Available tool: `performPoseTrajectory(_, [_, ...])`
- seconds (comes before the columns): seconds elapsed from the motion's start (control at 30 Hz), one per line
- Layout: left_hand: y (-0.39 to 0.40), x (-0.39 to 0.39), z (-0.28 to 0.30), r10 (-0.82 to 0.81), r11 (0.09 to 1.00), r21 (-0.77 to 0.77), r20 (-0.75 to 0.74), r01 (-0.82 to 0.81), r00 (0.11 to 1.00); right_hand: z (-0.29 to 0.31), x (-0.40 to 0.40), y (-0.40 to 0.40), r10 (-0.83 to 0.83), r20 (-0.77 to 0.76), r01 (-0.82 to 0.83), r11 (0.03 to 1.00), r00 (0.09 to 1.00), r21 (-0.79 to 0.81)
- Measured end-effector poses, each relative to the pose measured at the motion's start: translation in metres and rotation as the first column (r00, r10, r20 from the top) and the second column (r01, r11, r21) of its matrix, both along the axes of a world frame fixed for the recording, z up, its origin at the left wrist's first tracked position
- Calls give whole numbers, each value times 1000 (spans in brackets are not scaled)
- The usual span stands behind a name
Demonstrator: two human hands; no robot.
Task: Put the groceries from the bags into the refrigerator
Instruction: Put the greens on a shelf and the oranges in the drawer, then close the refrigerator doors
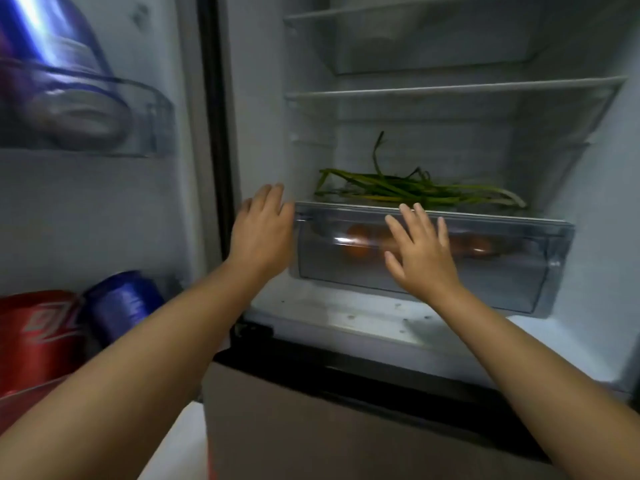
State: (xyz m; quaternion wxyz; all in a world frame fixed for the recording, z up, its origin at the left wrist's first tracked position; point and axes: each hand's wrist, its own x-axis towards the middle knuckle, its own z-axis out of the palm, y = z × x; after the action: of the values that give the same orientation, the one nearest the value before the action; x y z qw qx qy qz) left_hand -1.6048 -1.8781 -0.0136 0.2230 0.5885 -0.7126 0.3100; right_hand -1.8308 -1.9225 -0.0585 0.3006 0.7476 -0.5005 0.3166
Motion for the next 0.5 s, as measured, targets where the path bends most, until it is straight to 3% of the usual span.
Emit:
performPoseTrajectory(0.03, [15, 8, 2, 11, 999, -46, 19, -10, 1000, 1, 14, 10, 49, 21, -49, 999, 999, 2])
performPoseTrajectory(0.1, [54, 19, 11, 50, 998, 45, -46, -48, 998, 3, 44, 35, 157, 49, -155, 987, 986, -31])
performPoseTrajectory(0.2, [116, 53, 7, 79, 997, 20, -75, -78, 994, 2, 94, 82, 330, 81, -321, 940, 940, -115])
performPoseTrajectory(0.37, [212, 136, -14, 164, 981, -86, -124, -176, 979, -17, 200, 177, 616, 174, -585, 786, 768, -201])
performPoseTrajectory(0.43, [239, 163, -28, 196, 975, -79, -154, -209, 969, -34, 239, 213, 631, 165, -613, 776, 758, -151])
performPoseTrajectory(0.5, [264, 185, -45, 247, 966, -33, -178, -256, 953, -48, 274, 241, 569, 130, -570, 821, 812, -30])
